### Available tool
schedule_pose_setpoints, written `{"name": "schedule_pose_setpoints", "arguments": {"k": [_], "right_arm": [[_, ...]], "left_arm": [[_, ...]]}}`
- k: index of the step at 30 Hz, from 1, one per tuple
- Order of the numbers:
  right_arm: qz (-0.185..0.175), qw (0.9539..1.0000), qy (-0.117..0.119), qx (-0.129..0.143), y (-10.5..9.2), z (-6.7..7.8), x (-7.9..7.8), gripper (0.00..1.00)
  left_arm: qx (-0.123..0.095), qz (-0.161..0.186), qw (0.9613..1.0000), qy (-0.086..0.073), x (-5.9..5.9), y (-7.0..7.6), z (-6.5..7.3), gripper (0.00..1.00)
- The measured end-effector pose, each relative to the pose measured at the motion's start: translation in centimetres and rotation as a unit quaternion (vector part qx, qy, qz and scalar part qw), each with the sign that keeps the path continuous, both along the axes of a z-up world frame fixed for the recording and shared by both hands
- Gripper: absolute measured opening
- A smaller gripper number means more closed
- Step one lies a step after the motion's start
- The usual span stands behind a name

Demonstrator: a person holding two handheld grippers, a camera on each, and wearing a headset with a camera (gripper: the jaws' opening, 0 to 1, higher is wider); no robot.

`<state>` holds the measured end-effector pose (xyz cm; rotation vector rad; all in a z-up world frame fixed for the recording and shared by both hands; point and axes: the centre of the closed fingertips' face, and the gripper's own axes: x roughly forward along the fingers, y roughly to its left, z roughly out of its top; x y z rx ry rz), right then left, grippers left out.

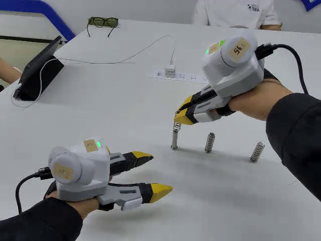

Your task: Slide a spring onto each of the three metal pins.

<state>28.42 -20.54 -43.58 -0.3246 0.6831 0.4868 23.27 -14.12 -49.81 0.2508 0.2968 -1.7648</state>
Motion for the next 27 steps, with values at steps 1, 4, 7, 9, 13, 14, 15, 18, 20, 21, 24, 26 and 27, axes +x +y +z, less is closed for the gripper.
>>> {"name": "schedule_pose_setpoints", "arguments": {"k": [1, 4, 7, 9, 13, 14, 15, 18, 20, 21, 24, 26, 27], "right_arm": [[-0.001, 1.0, 0.001, 0.0, 0.0, -0.1, 0.0, 0.12], [-0.004, 1.0, 0.003, 0.001, -0.1, -0.3, 0.1, 0.12], [-0.007, 1.0, 0.005, 0.003, -0.2, -0.4, 0.2, 0.12], [-0.008, 1.0, 0.004, 0.004, -0.2, -0.3, 0.2, 0.12], [-0.009, 0.9999, 0.007, 0.006, -0.2, -0.5, 0.3, 0.12], [-0.009, 0.9999, 0.009, 0.006, -0.2, -0.7, 0.3, 0.12], [-0.009, 0.9999, 0.01, 0.006, -0.2, -0.7, 0.3, 0.12], [-0.009, 0.9999, 0.012, 0.006, -0.2, -0.9, 0.4, 0.12], [-0.008, 0.9999, 0.012, 0.008, -0.1, -0.9, 0.5, 0.12], [-0.008, 0.9999, 0.013, 0.007, -0.1, -1.0, 0.5, 0.12], [-0.009, 0.9998, 0.014, 0.007, -0.2, -1.2, 0.6, 0.12], [-0.009, 0.9998, 0.016, 0.006, -0.3, -1.5, 0.8, 0.12], [-0.01, 0.9998, 0.017, 0.005, -0.3, -1.6, 0.8, 0.12]], "left_arm": [[0.0, 0.001, 1.0, 0.001, 0.0, 0.0, 0.0, 0.53], [0.0, 0.003, 1.0, 0.003, 0.0, 0.0, 0.0, 0.55], [-0.001, 0.003, 1.0, 0.005, 0.0, 0.0, 0.1, 0.56], [-0.001, 0.004, 1.0, 0.005, 0.1, 0.0, 0.1, 0.57], [0.0, 0.006, 1.0, 0.005, 0.1, 0.0, 0.1, 0.58], [0.0, 0.006, 1.0, 0.006, 0.1, 0.0, 0.1, 0.58], [0.0, 0.006, 1.0, 0.005, 0.1, 0.0, 0.1, 0.58], [0.0, 0.008, 1.0, 0.006, 0.2, 0.1, 0.1, 0.59], [0.0, 0.008, 0.9999, 0.006, 0.2, 0.1, 0.0, 0.59], [0.001, 0.009, 0.9999, 0.006, 0.2, 0.1, 0.0, 0.59], [0.002, 0.009, 0.9999, 0.007, 0.2, 0.2, 0.0, 0.59], [0.002, 0.009, 0.9999, 0.006, 0.3, 0.2, 0.0, 0.58], [0.002, 0.01, 0.9999, 0.007, 0.3, 0.2, 0.0, 0.58]]}}
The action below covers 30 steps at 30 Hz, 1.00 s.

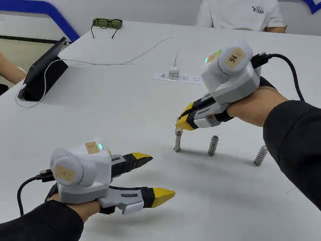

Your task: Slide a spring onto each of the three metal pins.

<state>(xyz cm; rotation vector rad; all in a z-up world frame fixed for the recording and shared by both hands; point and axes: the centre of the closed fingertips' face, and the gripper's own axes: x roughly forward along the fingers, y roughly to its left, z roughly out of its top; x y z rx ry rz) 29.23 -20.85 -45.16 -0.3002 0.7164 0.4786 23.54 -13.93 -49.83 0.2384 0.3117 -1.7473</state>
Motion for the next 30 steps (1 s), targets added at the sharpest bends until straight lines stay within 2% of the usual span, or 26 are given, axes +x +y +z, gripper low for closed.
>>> {"name": "schedule_pose_setpoints", "arguments": {"k": [30], "right_arm": [[-0.012, 0.9997, 0.023, 0.0, -0.4, -2.9, 0.4, 0.12]], "left_arm": [[0.002, 0.002, 1.0, 0.003, 0.2, 0.0, -0.4, 0.58]]}}
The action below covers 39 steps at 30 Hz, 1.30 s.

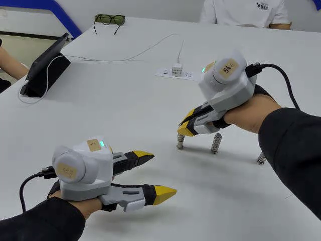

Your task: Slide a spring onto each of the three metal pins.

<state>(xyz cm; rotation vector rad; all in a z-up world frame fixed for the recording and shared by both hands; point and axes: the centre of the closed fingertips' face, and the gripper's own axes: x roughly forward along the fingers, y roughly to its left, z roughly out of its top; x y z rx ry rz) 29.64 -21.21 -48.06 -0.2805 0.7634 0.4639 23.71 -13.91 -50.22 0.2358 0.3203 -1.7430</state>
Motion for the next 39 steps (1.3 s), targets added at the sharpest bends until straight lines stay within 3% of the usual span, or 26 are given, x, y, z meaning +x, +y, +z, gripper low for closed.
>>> {"name": "schedule_pose_setpoints", "arguments": {"k": [15, 39], "right_arm": [[-0.009, 0.9999, 0.011, -0.001, -0.1, -1.3, 0.1, 0.12], [-0.012, 0.9998, 0.018, -0.003, 0.1, -2.1, -0.2, 0.12]], "left_arm": [[0.0, 0.002, 1.0, 0.001, 0.1, 0.0, -0.1, 0.58], [0.0, 0.003, 1.0, 0.0, 0.2, 0.0, 0.2, 0.58]]}}
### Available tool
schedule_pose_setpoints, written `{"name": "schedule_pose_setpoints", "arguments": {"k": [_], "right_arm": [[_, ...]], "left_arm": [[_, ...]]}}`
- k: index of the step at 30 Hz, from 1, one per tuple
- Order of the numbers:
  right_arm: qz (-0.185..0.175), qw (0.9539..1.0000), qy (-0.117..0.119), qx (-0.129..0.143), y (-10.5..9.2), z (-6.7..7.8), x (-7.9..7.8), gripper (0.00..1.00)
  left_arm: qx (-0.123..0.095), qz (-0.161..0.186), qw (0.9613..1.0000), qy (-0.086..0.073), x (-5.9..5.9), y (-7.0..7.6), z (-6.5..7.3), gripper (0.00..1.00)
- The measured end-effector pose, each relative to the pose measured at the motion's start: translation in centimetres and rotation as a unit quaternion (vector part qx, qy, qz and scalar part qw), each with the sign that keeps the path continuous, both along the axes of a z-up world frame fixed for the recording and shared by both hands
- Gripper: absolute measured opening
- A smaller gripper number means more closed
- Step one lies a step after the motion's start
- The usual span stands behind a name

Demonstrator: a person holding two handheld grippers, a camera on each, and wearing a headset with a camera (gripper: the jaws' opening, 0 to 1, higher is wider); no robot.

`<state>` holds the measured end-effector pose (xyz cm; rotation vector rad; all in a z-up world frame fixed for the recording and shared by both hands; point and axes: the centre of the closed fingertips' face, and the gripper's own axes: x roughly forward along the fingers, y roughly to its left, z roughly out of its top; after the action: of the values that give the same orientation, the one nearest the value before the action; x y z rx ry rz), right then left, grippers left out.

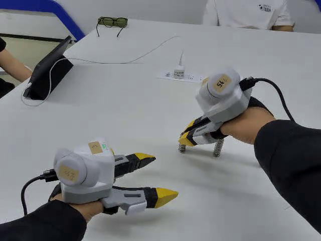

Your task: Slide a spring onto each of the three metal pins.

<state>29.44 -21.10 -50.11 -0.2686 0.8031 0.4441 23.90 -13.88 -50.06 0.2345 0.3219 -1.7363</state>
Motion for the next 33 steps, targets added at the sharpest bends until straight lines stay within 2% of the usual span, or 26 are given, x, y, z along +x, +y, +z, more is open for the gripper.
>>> {"name": "schedule_pose_setpoints", "arguments": {"k": [15, 33], "right_arm": [[-0.006, 0.9998, -0.016, -0.001, -0.6, 1.0, -1.0, 0.17], [-0.005, 0.9992, -0.039, -0.005, -0.3, 2.4, -3.3, 0.2]], "left_arm": [[-0.003, 0.0, 1.0, -0.001, -0.2, -0.2, 0.1, 0.59], [-0.005, 0.002, 1.0, -0.001, 0.0, -0.4, 0.2, 0.6]]}}
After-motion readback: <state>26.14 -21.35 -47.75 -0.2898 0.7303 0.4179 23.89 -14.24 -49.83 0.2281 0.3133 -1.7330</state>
